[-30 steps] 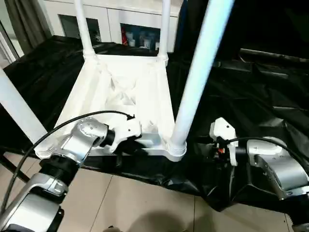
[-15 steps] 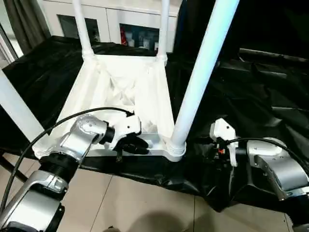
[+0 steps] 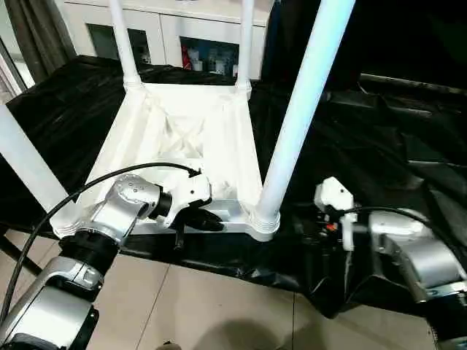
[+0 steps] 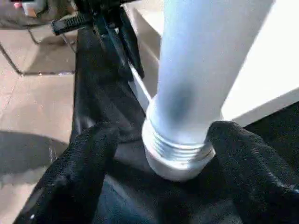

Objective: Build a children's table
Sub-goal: Rotate leg to tighten

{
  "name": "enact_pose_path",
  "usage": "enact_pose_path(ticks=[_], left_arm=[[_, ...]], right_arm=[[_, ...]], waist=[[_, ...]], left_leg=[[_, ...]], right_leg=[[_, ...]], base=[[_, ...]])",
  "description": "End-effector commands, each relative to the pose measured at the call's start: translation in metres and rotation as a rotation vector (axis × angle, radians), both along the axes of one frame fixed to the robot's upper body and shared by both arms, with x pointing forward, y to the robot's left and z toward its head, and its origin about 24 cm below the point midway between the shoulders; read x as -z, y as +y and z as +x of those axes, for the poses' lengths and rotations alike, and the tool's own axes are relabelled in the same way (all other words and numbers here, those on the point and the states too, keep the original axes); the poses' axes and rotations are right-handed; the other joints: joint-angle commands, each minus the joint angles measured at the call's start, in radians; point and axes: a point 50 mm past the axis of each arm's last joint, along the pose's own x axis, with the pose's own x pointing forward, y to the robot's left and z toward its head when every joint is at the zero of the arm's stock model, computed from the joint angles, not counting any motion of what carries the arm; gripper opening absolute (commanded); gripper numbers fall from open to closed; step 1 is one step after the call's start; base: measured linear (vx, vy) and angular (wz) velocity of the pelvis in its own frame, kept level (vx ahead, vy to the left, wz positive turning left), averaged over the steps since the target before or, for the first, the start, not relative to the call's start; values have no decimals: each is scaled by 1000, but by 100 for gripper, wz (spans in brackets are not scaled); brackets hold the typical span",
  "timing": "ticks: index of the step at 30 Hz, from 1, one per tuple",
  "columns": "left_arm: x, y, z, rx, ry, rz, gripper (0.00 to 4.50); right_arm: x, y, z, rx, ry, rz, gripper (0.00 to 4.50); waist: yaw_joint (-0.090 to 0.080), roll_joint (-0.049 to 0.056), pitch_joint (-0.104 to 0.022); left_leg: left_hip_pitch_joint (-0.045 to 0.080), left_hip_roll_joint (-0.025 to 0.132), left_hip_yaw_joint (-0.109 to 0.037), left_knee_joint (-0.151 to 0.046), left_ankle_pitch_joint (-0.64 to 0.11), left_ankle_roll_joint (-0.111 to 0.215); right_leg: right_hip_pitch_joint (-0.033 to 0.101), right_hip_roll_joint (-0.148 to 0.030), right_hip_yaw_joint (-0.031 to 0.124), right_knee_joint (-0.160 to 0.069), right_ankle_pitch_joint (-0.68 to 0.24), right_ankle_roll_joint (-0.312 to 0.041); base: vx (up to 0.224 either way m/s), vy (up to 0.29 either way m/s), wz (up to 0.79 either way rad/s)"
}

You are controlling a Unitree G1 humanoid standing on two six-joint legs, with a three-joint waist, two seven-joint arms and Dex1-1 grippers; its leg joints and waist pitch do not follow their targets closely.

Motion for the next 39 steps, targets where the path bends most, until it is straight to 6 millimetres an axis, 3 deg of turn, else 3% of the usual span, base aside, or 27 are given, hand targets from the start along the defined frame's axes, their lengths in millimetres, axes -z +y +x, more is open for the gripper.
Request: enact_pose_path(ticks=[1,4,12,14,16,24,32,39], left_arm=[[-2,-1,1,-8,2,-7,0],[-3,-1,2,-10,-2,-11,0],[-3,0,3,-17,-9,-5,0],[-3,0,3,-17,-9,-6,0],[-3,0,3,-16,-9,-6,0],[-3,1,3,-21,-13,-8,0],[-2,3,3,-31,-17,-6,0],[-1,-7,16,-208,-88,-44,0]], right_arm=[[-2,2,6,28,-29,-19,400],[-1,5,6,23,-32,-22,432],[4,8,13,74,-34,-16,432],[4,8,13,76,-33,-12,397],[4,8,13,82,-34,-10,397],[8,11,14,85,-38,-6,319],[12,12,14,100,-38,-4,280],[38,16,19,355,-3,48,275]], waist=[[4,3,-76],[4,4,-77],[4,7,-76],[3,9,-76],[3,8,-76],[2,7,-75],[1,3,-75],[-5,1,-72]], left_leg=[[-3,14,-1,-66,-162,23],[-2,14,-1,-66,-162,23],[-2,13,0,-67,-170,18],[0,14,-1,-67,-176,17],[-1,15,-1,-68,-176,16],[-1,14,-1,-68,-177,17],[-3,13,0,-68,-178,20],[0,9,-2,-69,-204,4]], right_leg=[[58,-71,46,-90,-296,-159],[59,-71,47,-88,-275,-169],[60,-72,48,-88,-272,-172],[59,-71,48,-88,-272,-174],[60,-71,48,-88,-268,-174],[59,-71,48,-89,-278,-171],[59,-73,48,-91,-297,-165],[55,-73,44,-104,-408,-129]], base=[[0,0,0],[0,0,0],[0,0,0],[0,0,0],[0,0,0],[0,0,0],[0,0,0],[0,0,0]])
